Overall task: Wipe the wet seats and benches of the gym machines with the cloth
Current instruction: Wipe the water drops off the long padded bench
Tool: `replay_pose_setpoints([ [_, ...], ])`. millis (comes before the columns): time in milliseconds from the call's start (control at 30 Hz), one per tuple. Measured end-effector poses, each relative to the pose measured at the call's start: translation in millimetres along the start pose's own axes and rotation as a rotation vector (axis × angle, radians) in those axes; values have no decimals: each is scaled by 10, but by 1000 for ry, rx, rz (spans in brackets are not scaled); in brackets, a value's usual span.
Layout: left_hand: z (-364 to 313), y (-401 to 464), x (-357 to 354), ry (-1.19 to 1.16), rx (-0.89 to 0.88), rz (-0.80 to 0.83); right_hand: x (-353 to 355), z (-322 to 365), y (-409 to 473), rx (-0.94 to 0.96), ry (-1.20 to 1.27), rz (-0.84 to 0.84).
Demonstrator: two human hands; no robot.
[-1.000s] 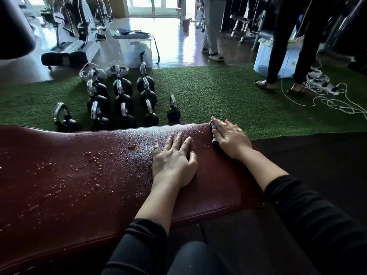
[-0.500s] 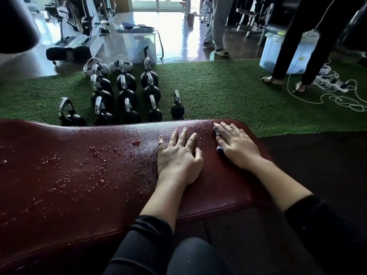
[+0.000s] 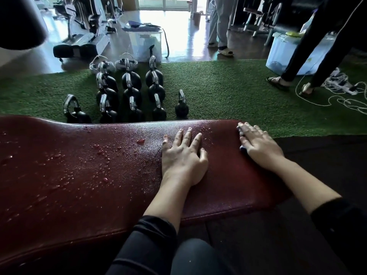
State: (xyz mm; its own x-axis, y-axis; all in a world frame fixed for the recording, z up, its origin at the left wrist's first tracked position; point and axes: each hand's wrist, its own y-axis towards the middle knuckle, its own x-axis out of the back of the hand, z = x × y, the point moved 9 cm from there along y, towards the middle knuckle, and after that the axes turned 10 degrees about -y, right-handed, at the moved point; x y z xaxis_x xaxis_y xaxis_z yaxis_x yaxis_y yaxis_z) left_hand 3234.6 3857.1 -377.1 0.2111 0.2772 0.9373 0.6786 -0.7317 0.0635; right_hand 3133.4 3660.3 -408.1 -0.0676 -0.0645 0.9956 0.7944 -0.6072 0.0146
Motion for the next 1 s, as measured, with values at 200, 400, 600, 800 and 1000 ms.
replay_pose_setpoints([
  [200, 0, -4, -7, 11, 6, -6, 85, 838, 277, 125, -32, -64],
  [400, 11, -1, -8, 10, 12, 6, 121, 430, 695, 29, 12, -39],
  [600, 4, -17, 2, 3, 16, 13, 17, 114, 195, -93, 16, 0],
  [800, -9, -17, 16, 1, 10, 80, 0, 790, -292, 43, -21, 49],
  [1000, 169, -159, 300, -117, -24, 66, 69, 902, -375, 67, 20, 42],
])
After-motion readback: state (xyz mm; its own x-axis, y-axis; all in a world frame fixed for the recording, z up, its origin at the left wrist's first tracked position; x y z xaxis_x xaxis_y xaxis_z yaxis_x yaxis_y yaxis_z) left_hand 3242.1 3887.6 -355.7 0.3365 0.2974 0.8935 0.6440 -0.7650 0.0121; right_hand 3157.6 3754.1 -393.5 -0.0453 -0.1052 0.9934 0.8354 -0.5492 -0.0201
